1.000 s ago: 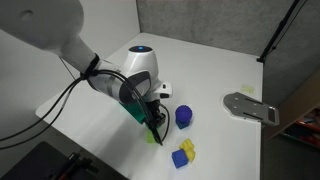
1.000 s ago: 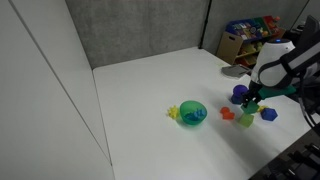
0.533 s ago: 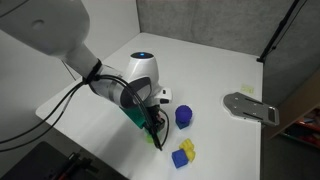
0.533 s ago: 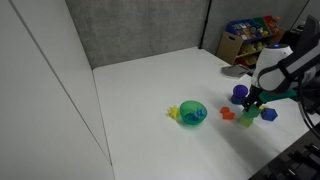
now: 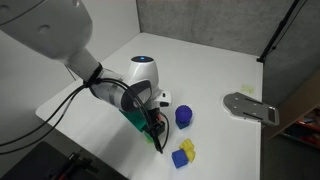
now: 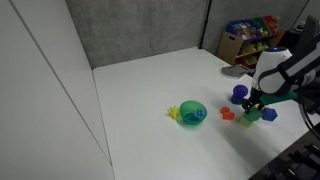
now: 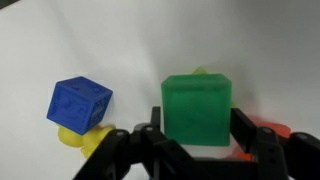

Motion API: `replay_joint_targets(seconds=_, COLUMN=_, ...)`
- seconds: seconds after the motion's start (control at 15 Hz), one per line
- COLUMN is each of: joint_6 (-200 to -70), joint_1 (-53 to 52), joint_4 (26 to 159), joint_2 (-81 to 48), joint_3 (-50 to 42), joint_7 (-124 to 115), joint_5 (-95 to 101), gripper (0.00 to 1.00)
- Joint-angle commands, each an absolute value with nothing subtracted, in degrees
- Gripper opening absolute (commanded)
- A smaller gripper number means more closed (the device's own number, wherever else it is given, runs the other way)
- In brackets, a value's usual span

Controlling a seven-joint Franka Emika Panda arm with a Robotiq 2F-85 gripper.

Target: Put the green block on top of the yellow block, move the green bowl to the right, pick up the yellow toy on the left and put it in the green bowl

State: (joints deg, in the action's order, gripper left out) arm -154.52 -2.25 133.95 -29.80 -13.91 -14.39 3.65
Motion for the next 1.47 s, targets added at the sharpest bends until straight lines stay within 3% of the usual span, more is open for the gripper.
replay_joint_targets(seconds=0.0, joint_6=-154.6, joint_1=-2.3, joint_4=134.9, joint_2=-28.3, joint_3=-14.0, joint_7=-14.5, joint_5=4.8, gripper=0.99)
replay_joint_targets(seconds=0.87, joint_6=-147.3, joint_1=-6.2, joint_4=132.5, joint_2=-22.7, joint_3=-10.2, joint_7=-13.8, joint_5=8.3, gripper=1.0)
replay_joint_targets(seconds=1.4, joint_6=-138.2, joint_1=-10.2, joint_4=121.9, joint_2=-25.2, joint_3=-4.7, joint_7=-14.3, joint_5=10.9, gripper=1.0)
